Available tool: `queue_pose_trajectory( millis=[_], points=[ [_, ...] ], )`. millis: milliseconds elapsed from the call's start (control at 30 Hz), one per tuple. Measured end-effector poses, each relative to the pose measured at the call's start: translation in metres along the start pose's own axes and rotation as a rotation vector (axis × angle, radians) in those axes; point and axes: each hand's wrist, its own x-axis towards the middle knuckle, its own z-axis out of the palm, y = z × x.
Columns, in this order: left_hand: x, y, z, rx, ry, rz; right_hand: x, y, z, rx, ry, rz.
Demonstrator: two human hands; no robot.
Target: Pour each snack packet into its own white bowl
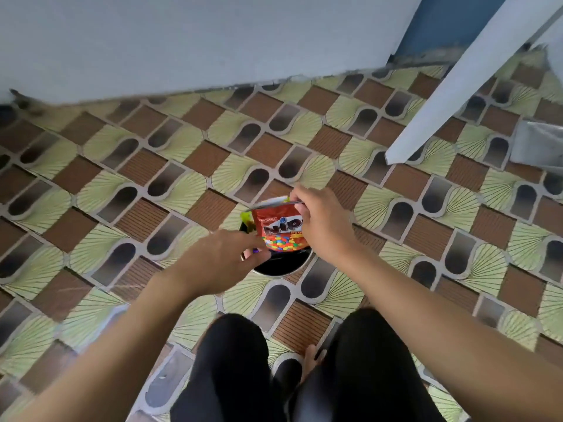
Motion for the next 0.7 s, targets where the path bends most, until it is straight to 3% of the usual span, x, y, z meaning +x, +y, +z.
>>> queue_pose_trajectory(
  millis=[233,400,567,700],
  points=[
    [0.044,-0.056,0.092,-0.006,0.019,-0.025,-0.022,0.056,0.105,0.018,-0.066,-0.019],
    [0.063,-0.077,0.130,0.012,0.056,-0.024,-0.031,0.082,0.157,0.001,-0.075,-0.062],
    [0.078,-0.092,0.156,0.028,0.051,-0.047,-0.039,0.103,0.191,-0.103,-0.193,-0.036],
    [0.087,-0.103,0.164,0.025,0.078,-0.041,-0.029,0.103,0.192,-0.197,-0.104,-0.026]
  ],
)
